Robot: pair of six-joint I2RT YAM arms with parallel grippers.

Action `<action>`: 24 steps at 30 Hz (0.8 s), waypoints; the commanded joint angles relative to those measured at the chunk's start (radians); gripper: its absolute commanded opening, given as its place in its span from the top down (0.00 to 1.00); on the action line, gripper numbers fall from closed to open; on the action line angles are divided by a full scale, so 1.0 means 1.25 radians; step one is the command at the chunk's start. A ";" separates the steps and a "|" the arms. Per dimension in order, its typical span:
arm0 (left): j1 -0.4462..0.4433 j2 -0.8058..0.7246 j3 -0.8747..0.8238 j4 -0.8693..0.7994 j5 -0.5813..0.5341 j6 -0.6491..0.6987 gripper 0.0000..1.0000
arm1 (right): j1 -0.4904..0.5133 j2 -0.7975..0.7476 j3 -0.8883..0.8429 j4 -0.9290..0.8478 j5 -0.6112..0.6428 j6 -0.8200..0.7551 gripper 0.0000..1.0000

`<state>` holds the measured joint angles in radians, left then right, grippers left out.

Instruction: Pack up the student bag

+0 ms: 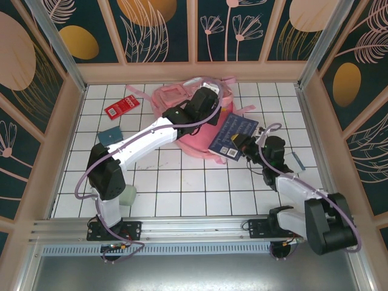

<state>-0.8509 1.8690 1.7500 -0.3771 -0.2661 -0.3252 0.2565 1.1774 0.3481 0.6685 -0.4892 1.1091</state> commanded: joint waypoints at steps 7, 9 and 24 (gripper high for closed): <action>-0.010 0.006 0.099 0.088 0.078 -0.084 1.00 | 0.063 0.224 0.139 0.258 0.161 0.108 1.00; -0.011 0.013 0.112 0.086 0.081 -0.091 1.00 | 0.075 0.287 0.174 0.290 0.205 0.129 1.00; -0.013 0.028 0.132 0.072 0.105 -0.108 1.00 | 0.176 0.722 0.570 0.295 0.478 0.288 1.00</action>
<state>-0.8566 1.9236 1.8645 -0.3782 -0.1642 -0.4393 0.4538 2.0460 0.9508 1.0130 0.0216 1.4376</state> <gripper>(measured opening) 0.063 0.128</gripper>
